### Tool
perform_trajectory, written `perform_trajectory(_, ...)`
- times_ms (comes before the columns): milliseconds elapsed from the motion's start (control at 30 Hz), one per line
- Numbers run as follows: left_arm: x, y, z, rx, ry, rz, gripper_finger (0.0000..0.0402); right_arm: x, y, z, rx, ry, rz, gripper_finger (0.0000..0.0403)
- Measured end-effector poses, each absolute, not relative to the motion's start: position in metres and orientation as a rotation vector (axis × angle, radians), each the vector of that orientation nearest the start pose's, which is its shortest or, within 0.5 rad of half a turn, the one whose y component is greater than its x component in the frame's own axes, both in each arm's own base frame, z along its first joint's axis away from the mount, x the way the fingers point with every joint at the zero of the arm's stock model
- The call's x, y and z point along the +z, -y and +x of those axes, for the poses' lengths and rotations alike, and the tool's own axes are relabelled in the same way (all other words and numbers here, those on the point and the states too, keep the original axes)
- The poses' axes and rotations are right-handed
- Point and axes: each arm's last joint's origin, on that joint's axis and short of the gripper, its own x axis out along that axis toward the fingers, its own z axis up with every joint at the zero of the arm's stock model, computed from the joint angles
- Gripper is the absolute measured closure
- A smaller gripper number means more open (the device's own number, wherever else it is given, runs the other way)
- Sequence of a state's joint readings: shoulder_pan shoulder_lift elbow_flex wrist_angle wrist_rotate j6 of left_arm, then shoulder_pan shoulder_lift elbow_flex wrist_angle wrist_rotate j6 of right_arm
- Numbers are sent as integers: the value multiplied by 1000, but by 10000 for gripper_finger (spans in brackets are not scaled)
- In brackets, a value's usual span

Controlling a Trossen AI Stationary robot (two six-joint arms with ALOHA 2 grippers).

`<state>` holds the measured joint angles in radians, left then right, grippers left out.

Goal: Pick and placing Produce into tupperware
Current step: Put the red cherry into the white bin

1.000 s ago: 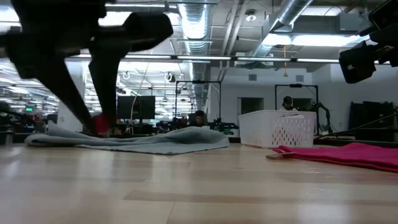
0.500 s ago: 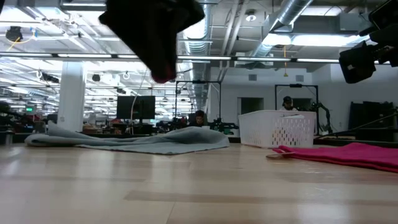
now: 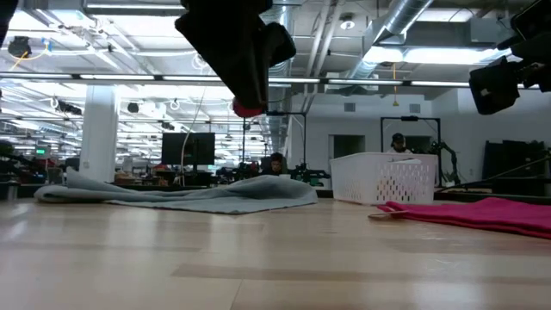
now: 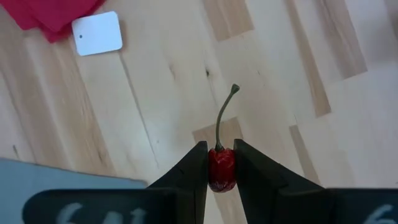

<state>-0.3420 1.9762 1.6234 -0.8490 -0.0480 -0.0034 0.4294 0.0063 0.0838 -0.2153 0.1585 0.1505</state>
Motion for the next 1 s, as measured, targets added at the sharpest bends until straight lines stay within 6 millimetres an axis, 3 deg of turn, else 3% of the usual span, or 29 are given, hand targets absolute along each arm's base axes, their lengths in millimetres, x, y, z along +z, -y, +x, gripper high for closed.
perform_trajectory(233, 229, 108, 397, -220, -1165, 163, 338, 190, -34, 85, 276, 40, 147, 148)
perform_trajectory(500, 239, 75, 407, -211, -1099, 41, 338, 203, -36, 83, 340, 145, 334, 148)
perform_trajectory(700, 260, 53, 416, -158, -1024, -32, 338, 207, -35, 82, 339, 189, 345, 148)
perform_trajectory(767, 269, 48, 418, -153, -1000, -56, 338, 205, -34, 83, 275, 179, 275, 148)
perform_trajectory(867, 282, 42, 423, -152, -947, -96, 338, 200, -28, 85, 56, 147, 302, 148)
perform_trajectory(1000, 297, 36, 426, -124, -904, -139, 338, 194, -24, 85, -99, 104, 295, 148)
